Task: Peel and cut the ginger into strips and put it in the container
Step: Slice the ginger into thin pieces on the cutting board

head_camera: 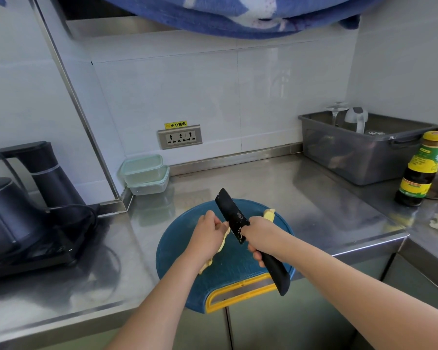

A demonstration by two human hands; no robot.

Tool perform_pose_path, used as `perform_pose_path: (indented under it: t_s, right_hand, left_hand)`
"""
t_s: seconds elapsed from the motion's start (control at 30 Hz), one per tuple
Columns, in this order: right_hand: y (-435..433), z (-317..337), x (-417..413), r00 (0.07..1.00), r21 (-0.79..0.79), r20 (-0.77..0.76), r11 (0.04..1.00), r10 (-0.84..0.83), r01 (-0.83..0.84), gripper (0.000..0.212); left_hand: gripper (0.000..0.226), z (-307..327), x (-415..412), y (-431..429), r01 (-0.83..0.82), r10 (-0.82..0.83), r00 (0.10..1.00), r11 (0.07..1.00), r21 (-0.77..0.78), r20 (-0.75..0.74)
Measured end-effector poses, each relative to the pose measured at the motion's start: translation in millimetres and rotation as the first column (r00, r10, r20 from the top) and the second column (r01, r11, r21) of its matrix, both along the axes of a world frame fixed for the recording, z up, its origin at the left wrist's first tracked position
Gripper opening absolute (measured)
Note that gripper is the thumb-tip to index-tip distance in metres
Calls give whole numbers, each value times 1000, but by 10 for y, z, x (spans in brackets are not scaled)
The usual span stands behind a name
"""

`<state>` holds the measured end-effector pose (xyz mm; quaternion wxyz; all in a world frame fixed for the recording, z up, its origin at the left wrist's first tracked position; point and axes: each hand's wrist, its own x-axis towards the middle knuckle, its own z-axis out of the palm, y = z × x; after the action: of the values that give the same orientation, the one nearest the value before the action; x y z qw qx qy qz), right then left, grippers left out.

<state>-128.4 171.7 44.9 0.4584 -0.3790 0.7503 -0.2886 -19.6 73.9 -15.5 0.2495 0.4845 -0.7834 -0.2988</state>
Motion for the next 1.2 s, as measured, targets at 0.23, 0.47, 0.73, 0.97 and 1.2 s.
perform_pose_path:
  t_s: [0.23, 0.47, 0.73, 0.97, 1.2]
  right_hand:
    - [-63, 39, -31, 999, 65, 22, 998, -28, 27, 18]
    - [-107, 32, 20, 999, 107, 9, 994, -34, 33, 24]
    - [-181, -26, 92, 999, 85, -38, 996, -7, 10, 16]
    - [-286, -77, 118, 996, 96, -82, 995, -20, 28, 19]
    - [-396, -213, 233, 988, 102, -149, 994, -29, 45, 23]
  left_hand:
    - [18, 0, 0, 3, 22, -22, 999, 1000, -19, 26]
    - [18, -31, 2, -25, 28, -27, 999, 999, -33, 35]
    - [17, -45, 1, -52, 44, -43, 999, 998, -35, 33]
    - [18, -33, 4, -52, 40, -40, 999, 999, -26, 28]
    - [18, -16, 18, -36, 57, -57, 998, 998, 2, -5]
